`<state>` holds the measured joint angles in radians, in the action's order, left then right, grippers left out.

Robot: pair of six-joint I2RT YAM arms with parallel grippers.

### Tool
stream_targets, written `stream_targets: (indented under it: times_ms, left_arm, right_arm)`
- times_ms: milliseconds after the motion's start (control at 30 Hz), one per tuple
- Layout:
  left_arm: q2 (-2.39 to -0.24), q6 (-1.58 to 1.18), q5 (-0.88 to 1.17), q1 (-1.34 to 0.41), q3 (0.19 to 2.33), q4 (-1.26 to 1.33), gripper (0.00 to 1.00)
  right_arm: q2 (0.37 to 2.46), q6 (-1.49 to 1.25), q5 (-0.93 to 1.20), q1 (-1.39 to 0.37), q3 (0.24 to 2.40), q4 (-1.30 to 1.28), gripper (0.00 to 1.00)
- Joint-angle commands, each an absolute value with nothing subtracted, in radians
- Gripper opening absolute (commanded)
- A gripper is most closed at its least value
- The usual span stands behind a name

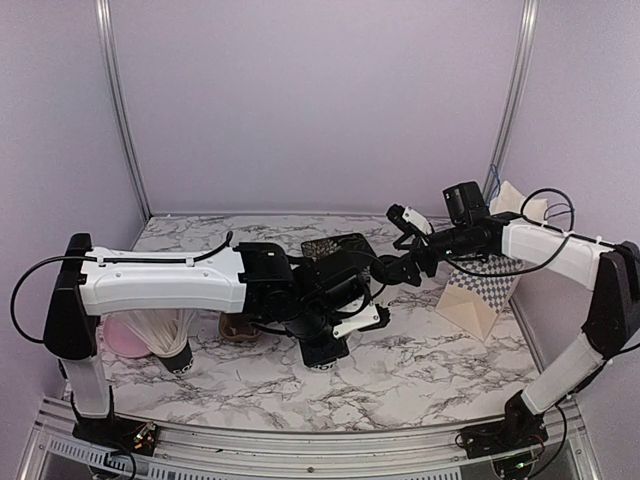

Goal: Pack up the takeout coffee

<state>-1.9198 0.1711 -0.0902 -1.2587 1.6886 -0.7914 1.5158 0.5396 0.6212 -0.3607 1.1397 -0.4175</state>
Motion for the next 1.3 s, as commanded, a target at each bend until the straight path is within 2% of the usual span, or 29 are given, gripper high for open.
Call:
stream_targets:
  times_ms: [0,400,467,600,767,900,1067,1267]
  left_arm:
    - [-1.931,0.196,-0.06,-1.265,1.686,-0.766,0.01]
    - [-1.926,0.215,-0.027,-1.262,1.601,-0.683,0.02]
    - [-1.923,0.215,-0.022,-1.262,1.594,-0.678,0.07]
    - [-1.915,0.214,-0.036,-1.262,1.582,-0.679,0.22]
    - [-1.876,0.219,-0.078,-1.262,1.615,-0.725,0.31]
    - [-1.794,0.198,-0.209,-1.248,1.703,-0.786,0.4]
    - [-1.779,0.06,-0.414,-1.106,1.822,-0.951,0.51]
    - [-1.788,-0.176,-0.427,-0.775,1.801,-1.042,0.42]
  right_arm:
    - [1.489,0.558,0.64,-0.364,1.134,-0.394,0.97]
    - [1.499,0.563,0.656,-0.363,1.131,-0.403,0.97]
    - [1.499,0.562,0.658,-0.364,1.131,-0.403,0.97]
    - [1.499,0.561,0.663,-0.363,1.131,-0.406,0.97]
    - [1.495,0.562,0.667,-0.363,1.132,-0.41,0.97]
    - [1.494,0.562,0.676,-0.364,1.131,-0.41,0.97]
    - [1.502,0.567,0.682,-0.364,1.131,-0.415,0.97]
    - [1.505,0.573,0.689,-0.364,1.131,-0.423,0.97]
